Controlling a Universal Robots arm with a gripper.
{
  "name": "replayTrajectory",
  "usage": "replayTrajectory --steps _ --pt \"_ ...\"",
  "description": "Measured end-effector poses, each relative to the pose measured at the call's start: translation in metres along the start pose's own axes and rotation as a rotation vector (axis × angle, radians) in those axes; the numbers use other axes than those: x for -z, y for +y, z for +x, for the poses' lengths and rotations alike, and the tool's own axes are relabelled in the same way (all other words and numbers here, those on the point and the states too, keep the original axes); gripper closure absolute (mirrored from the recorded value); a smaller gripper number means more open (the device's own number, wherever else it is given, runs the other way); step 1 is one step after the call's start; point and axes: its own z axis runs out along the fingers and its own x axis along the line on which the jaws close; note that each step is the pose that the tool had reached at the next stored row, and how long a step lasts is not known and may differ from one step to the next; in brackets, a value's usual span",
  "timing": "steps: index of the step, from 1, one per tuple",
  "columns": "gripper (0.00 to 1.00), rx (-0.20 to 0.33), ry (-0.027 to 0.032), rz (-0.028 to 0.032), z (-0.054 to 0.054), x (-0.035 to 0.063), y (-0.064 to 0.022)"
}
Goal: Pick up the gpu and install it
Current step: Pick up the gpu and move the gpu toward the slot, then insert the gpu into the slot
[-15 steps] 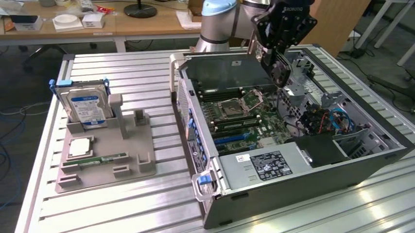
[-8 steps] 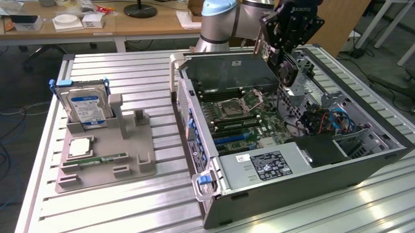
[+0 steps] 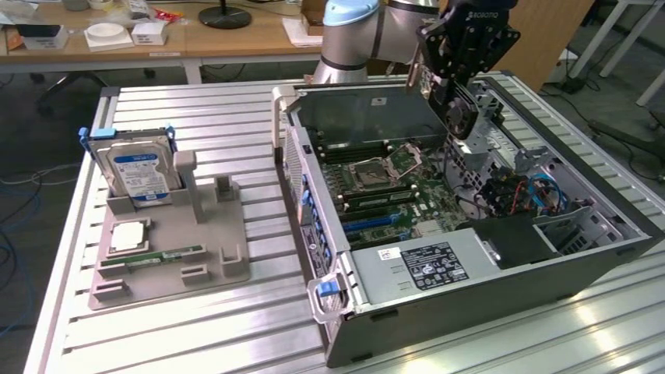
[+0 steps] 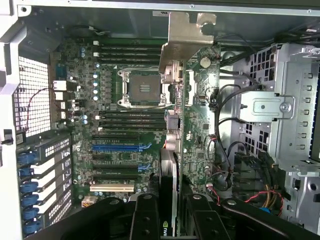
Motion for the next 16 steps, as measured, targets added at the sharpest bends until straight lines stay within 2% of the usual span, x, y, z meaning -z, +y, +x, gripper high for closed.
replayTrajectory --steps 5,16 --pt "0.74 0.005 -0.0003 -0.0001 0.0 0.0 0.0" --pt "0.74 0.178 -0.0079 -0.0041 0.0 -0.0006 0.0"
